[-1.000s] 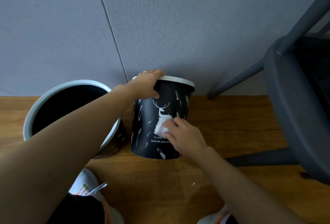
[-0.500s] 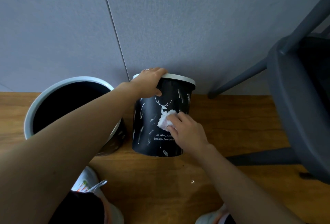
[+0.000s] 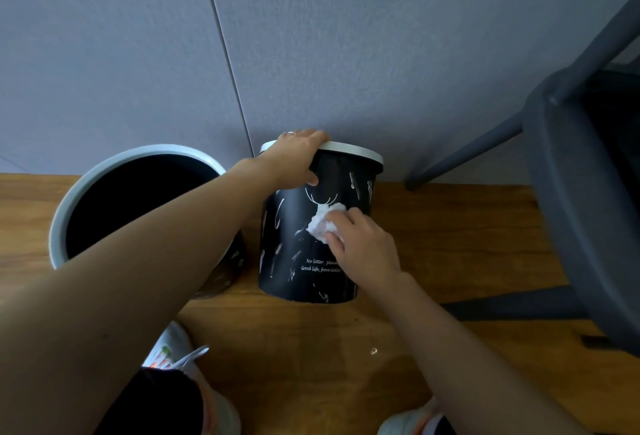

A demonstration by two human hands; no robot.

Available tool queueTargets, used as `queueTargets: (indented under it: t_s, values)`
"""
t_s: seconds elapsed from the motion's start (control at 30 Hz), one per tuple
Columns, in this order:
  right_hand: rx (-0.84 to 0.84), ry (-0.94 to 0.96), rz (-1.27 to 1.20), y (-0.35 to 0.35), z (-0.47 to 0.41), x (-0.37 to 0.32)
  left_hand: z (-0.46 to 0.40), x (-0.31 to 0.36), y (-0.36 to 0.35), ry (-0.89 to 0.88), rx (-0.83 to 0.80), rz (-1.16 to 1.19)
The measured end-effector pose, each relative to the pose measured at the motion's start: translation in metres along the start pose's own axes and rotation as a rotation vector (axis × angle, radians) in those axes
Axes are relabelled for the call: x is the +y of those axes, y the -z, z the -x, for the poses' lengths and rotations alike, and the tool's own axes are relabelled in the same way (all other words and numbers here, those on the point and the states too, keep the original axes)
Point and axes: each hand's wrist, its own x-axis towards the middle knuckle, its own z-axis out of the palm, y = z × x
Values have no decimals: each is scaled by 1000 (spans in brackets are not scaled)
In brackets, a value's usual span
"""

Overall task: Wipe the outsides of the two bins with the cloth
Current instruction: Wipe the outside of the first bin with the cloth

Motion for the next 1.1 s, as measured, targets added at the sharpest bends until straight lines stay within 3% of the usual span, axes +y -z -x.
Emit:
queueTargets:
  t_s: [0.2,0.33,0.53,0.73,0.8,0.97,1.03,1.1]
  values:
    - [-364,383,-27,-12,58,5,0,-2,0,-5,-2,13]
    - [-309,492,49,-16,62,10,0,-2,0,-7,-3,2]
    - [-161,168,137,-8,30,13,0,-2,1,5,2,7]
    - [-317,436,85,-12,68,5,0,1,0,-5,-7,7]
    - [-276,476,117,-13,66,5,0,2,0,-8,-7,4]
    - [-89,93,29,-1,17,-7,1,6,1,-12,4,-21]
    - [-24,41,52,4,6,-7,1,10,0,-14,7,-34]
    - [-108,85,57,4,10,-7,0,10,1,-27,-4,-32]
